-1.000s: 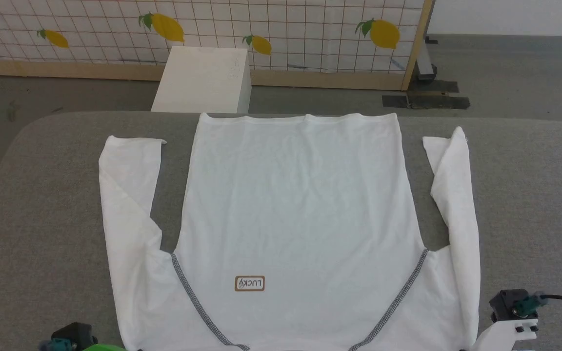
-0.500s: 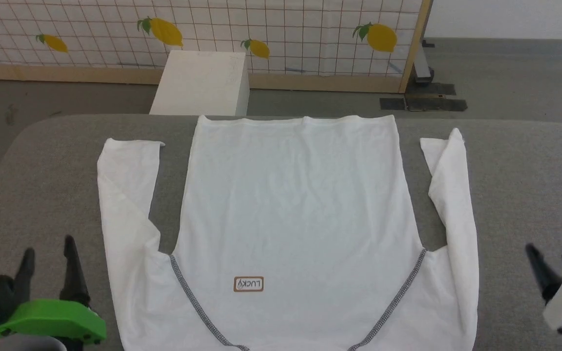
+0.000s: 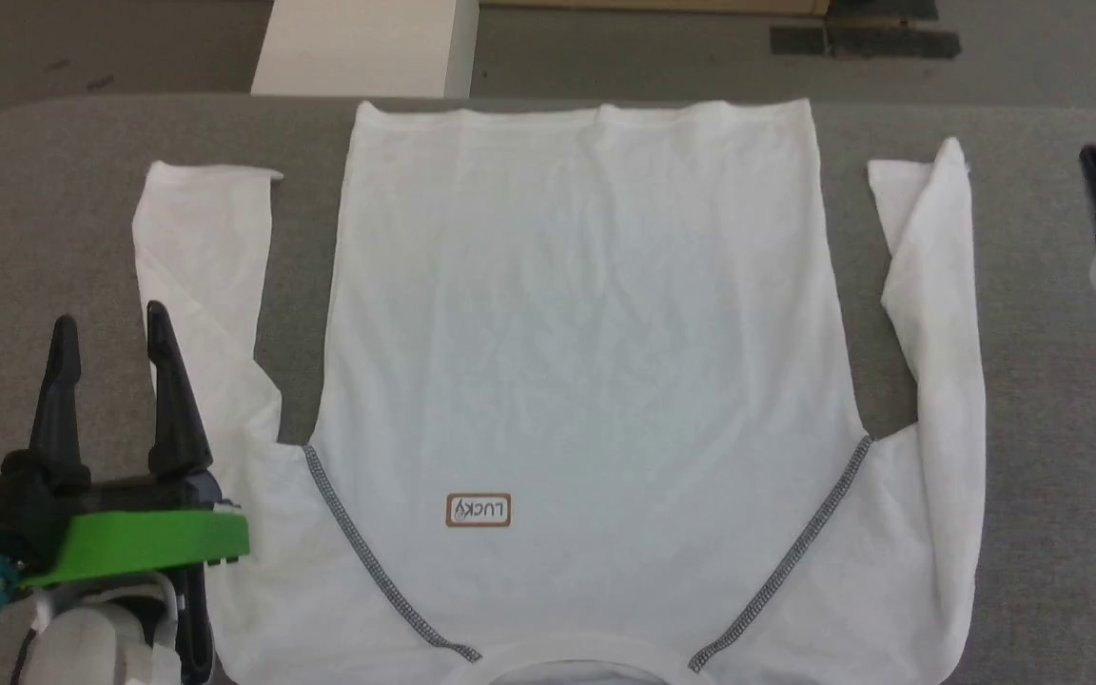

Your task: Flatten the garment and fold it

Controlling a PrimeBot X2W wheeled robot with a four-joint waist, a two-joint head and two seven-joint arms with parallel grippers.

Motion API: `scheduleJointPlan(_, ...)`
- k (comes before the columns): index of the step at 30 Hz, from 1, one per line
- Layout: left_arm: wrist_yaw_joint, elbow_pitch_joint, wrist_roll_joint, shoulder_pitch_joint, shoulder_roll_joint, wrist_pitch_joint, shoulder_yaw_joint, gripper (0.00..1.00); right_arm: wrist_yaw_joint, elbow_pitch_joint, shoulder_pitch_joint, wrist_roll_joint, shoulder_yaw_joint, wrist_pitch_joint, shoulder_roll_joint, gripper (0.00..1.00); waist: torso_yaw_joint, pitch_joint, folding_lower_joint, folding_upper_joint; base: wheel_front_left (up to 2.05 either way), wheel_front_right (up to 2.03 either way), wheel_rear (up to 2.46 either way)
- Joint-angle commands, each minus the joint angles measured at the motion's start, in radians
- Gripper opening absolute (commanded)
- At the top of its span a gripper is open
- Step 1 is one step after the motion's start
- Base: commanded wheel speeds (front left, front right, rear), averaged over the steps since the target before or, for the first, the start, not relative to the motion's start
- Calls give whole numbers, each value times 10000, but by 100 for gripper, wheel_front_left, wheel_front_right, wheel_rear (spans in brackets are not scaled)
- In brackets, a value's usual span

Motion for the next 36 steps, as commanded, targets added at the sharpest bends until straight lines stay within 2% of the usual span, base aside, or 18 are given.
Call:
scheduleJointPlan(1, -120, -61, 163, -294, -106, -45, 81, 100, -15, 347, -457, -289, -53, 62, -5, 100, 318, 1370, 0, -1, 0, 0, 0)
scheduleJointPlan(5, -445, -8, 229, -659, -423, -47, 222, 100, -15, 1476, -1670, -1300, -116, 605, -111, 100, 636, 2073, 0, -1, 0, 0, 0)
scheduleJointPlan(7, -694, 64, 265, -862, -656, -47, 325, 100, -15, 2109, -2143, -2038, -210, 1245, -180, 100, 891, 2426, 0, -1, 0, 0, 0)
scheduleJointPlan(9, -837, 126, 289, -946, -791, -48, 406, 100, -15, 2334, -2308, -2343, -254, 1506, -142, 100, 1023, 2572, 0, -1, 0, 0, 0)
scheduleJointPlan(13, -1050, 271, 408, -1036, -990, -48, 565, 100, -15, 2722, -2365, -2641, -208, 1966, -80, 100, 1164, 2723, 0, -1, 0, 0, 0)
scheduleJointPlan(16, -1182, 378, 458, -1071, -1125, -48, 686, 100, -15, 2968, -2322, -2425, -331, 2306, 59, 100, 1185, 2687, 0, -1, 0, 0, 0)
scheduleJointPlan(17, -1221, 410, 478, -1064, -1173, -48, 743, 100, -15, 2985, -2316, -2345, -347, 2338, 85, 44, 1158, 2641, 0, -1, 0, 0, 0)
scheduleJointPlan(18, -1249, 445, 490, -1053, -1210, -48, 776, 100, -15, 2971, -2312, -2277, -330, 2312, 72, 1, 1137, 2597, 0, -1, 0, 0, 0)
scheduleJointPlan(25, -1426, 607, 652, -969, -1446, -49, 947, 100, -15, 2310, -1904, -853, -531, 1119, -395, 0, 850, 1663, 0, -1, 0, 0, 0)
scheduleJointPlan(31, -1455, 666, 717, -529, -1578, -49, 1132, 100, -15, 1104, -260, 603, -1520, 576, -1070, 0, 469, 464, 0, -1, 0, 0, 0)
scheduleJointPlan(36, -1373, 598, 752, 52, -1634, -49, 1339, 100, -15, -155, 1485, 1033, -2252, 761, -1341, 0, 31, -448, 0, -1, 0, 0, 0)
